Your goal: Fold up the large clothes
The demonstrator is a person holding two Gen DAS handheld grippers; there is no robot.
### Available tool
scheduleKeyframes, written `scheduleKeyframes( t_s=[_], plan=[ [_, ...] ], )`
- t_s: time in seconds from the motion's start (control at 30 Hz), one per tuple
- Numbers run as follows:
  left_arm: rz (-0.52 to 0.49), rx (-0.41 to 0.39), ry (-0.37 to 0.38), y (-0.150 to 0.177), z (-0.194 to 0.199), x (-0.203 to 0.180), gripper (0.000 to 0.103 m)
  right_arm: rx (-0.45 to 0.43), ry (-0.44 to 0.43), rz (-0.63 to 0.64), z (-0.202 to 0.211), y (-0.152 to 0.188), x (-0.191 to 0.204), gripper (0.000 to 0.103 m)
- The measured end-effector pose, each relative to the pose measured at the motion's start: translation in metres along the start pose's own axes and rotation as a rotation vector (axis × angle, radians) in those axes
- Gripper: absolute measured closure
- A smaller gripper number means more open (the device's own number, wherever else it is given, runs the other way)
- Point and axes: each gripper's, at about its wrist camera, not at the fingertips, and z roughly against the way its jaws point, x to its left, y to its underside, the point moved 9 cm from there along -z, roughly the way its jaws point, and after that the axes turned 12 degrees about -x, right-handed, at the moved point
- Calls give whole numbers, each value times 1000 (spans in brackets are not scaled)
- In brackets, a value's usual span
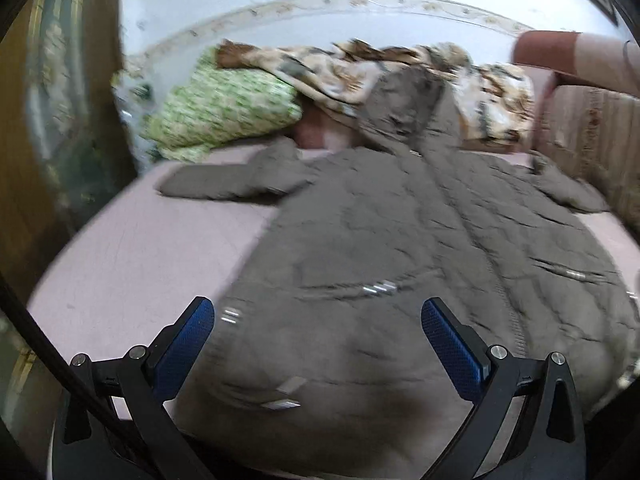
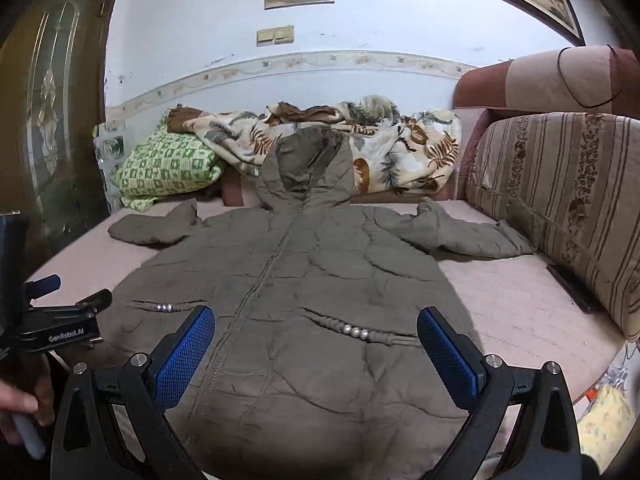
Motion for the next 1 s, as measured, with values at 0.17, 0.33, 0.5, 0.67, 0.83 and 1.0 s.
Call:
scheduleKeyframes(
  t_s=[0.17, 0.33, 0.5, 0.67, 0.83, 1.0],
  plan=[
    [-26, 29, 40, 14, -5, -10, 0, 72, 48, -7, -18, 19, 19, 9],
    [37, 82, 74, 21, -12, -6, 0, 130, 31, -5, -30, 31, 34, 9],
    [28, 68, 52, 25, -14, -2, 0, 125, 13, 57, -34, 39, 47, 9],
    [16, 79, 51, 26, -17, 0, 0, 138, 6, 75, -40, 45, 54, 9],
    [13, 84, 54, 28, -19, 0, 0, 159, 5, 50, -44, 48, 49, 9],
    [4, 76, 48, 26, -19, 1, 0, 166, 8, 32, -47, 52, 47, 9]
  ],
)
